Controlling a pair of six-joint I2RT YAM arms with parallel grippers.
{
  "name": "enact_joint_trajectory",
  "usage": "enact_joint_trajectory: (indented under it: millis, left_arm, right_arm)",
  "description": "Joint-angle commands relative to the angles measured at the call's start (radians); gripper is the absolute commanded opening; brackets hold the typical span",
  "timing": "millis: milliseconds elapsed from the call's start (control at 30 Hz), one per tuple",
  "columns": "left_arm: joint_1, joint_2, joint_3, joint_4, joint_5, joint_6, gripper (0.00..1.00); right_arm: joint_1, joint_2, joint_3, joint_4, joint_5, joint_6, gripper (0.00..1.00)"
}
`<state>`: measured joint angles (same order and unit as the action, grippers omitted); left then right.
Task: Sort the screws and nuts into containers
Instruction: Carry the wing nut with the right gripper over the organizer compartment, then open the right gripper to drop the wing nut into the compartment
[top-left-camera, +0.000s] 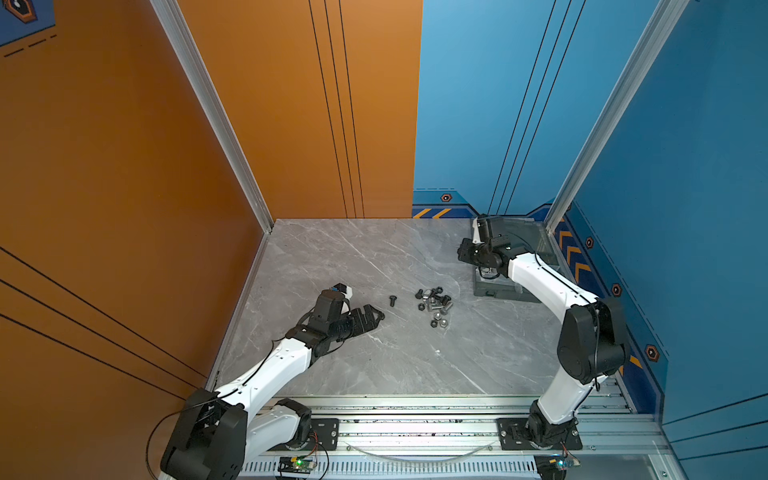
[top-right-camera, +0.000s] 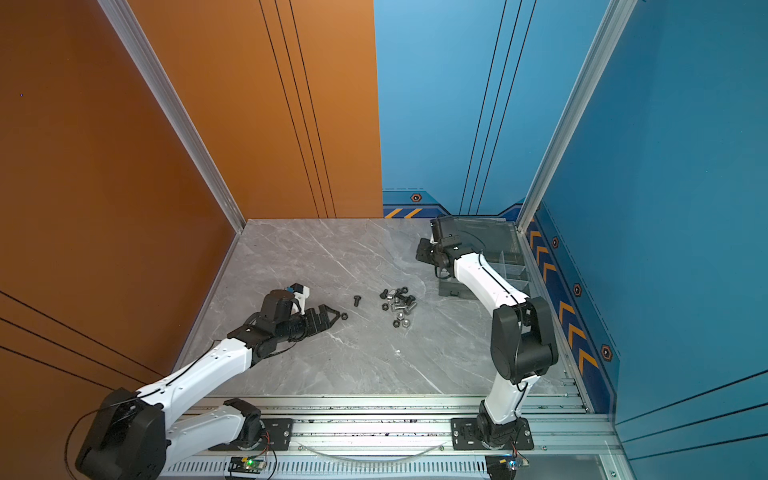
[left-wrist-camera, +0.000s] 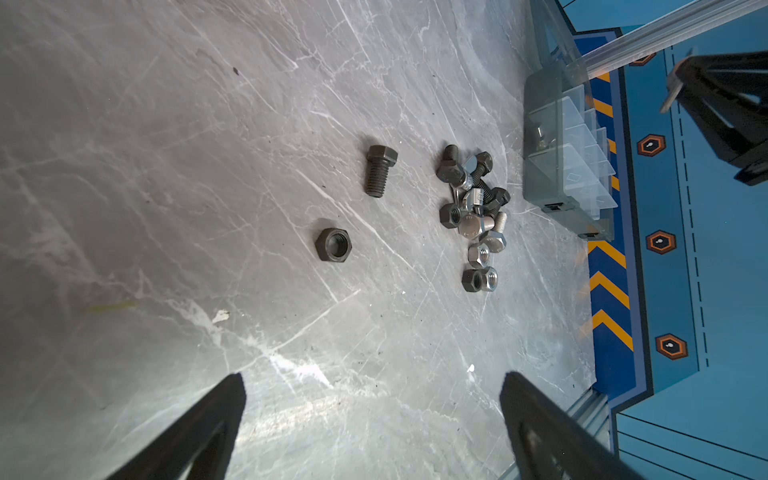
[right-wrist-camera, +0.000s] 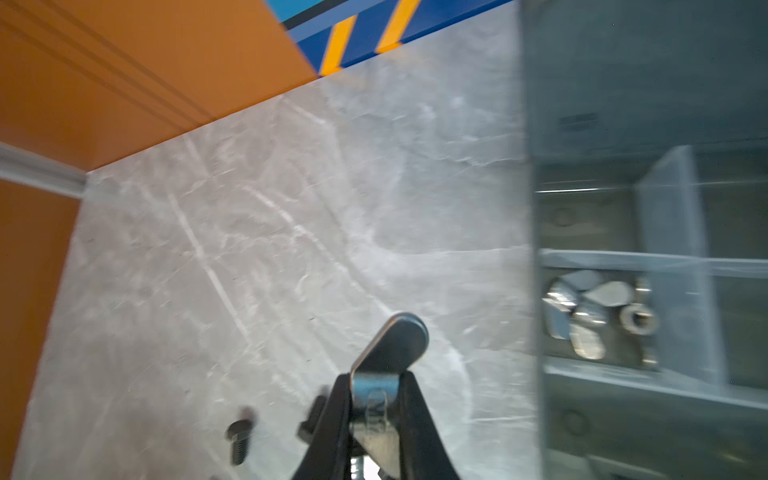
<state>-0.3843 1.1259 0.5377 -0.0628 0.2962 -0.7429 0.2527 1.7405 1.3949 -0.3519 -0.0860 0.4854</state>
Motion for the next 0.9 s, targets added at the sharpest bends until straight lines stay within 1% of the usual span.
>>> enact_joint_trajectory:
  millis: [0,133,333,600,867]
  left_arm:
    - [0.000,0.003,-0.012,0.007,0.002,-0.009,0.98]
    - [-0.006,0.008,-0.010,0.009,0.000,-0.012,0.98]
    - [-0.012,0.012,-0.002,0.006,-0.001,-0.012,0.98]
    - [-0.018,0.010,0.001,-0.005,-0.010,-0.012,0.98]
    - [-0.019,0.010,0.009,-0.014,-0.016,-0.012,0.98]
  right_arm:
    - [-0.047,-0.026,-0.014,-0.087,0.081,-0.040,0.00]
    - [-0.085,-0.013,-0.010,-0.112,0.117,-0.055,0.00]
    - [-0.109,0.044,0.014,-0.128,0.146,-0.083,0.00]
    - [-0.123,0.134,0.061,-0.133,0.151,-0.103,0.00]
    - [-0.127,0.186,0.073,-0.133,0.142,-0.110,0.00]
